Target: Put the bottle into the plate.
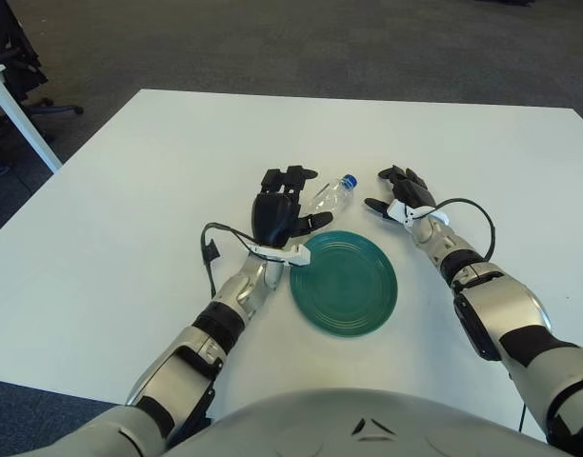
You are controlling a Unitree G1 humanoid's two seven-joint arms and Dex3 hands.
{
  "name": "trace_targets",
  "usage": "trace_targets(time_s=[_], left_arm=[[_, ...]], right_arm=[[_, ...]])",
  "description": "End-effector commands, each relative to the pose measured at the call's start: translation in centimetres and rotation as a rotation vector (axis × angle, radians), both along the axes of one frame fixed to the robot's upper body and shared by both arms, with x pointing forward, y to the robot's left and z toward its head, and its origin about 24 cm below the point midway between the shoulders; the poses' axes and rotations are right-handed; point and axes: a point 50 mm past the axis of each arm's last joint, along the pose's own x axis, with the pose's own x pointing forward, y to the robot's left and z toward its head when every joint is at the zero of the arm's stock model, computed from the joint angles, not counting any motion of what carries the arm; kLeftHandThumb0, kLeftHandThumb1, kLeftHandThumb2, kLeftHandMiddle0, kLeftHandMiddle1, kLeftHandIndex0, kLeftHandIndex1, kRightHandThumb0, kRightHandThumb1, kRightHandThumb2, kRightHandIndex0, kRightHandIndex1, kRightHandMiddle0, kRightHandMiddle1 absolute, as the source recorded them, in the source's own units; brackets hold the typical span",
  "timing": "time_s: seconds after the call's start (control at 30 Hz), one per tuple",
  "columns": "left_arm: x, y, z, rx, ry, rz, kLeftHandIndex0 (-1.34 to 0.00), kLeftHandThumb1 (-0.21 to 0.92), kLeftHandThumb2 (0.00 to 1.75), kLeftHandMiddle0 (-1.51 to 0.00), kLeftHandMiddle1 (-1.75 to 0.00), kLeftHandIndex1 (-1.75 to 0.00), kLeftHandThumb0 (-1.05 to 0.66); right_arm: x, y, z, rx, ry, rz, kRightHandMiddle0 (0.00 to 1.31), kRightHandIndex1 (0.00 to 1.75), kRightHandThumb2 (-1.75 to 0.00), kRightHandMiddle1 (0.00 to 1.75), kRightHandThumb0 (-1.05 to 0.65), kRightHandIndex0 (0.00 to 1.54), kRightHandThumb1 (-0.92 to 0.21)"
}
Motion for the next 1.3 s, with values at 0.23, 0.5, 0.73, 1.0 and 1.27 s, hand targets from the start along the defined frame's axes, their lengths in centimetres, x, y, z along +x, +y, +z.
trace_targets(time_s=[0.23, 0.5, 0.73, 1.0, 1.27], left_arm=[[-0.2, 0.3, 1.4, -0.025, -0.065, -0.006, -0.28, 0.92, 0.37, -0.37, -1.20, -1.32, -0.87], [-0.1, 1.5, 4.9, 0.071, -0.087, -0.105, -0.30, 0.92, 0.39, -0.40, -1.10, -1.23, -0.84], [1.9, 2.3, 8.1, 0.192, -0.044, -0.178, -0.28, 0.92, 0.43, -0.42, -0.97, -1.15, -0.85], [3.4, 1.1, 9.8, 0.247, 0.029, -0.191, -0.20, 0.92, 0.46, -0.38, -0.85, -1.02, -0.89], [3.9, -0.1, 10.8, 0.297, 0.167, -0.218, -0.11, 0.92, 0.52, -0.34, -0.64, -0.94, -0.97]], right_arm=[[-2.4, -1.7, -3.3, -0.037, 0.182, -0.071, 0.00, 0.04, -0.37, 0.82, -0.74, 0.57, -0.92], [-2.6, -1.7, -3.5, -0.041, 0.197, -0.074, 0.00, 0.04, -0.36, 0.82, -0.73, 0.58, -0.92], [-2.7, -1.4, -3.7, -0.039, 0.217, -0.076, 0.00, 0.04, -0.37, 0.82, -0.74, 0.58, -0.92], [-2.8, -0.8, -3.9, -0.023, 0.225, -0.070, 0.00, 0.04, -0.37, 0.81, -0.74, 0.58, -0.92], [-2.8, -0.5, -3.9, -0.014, 0.218, -0.059, 0.00, 0.05, -0.34, 0.81, -0.74, 0.58, -0.92]])
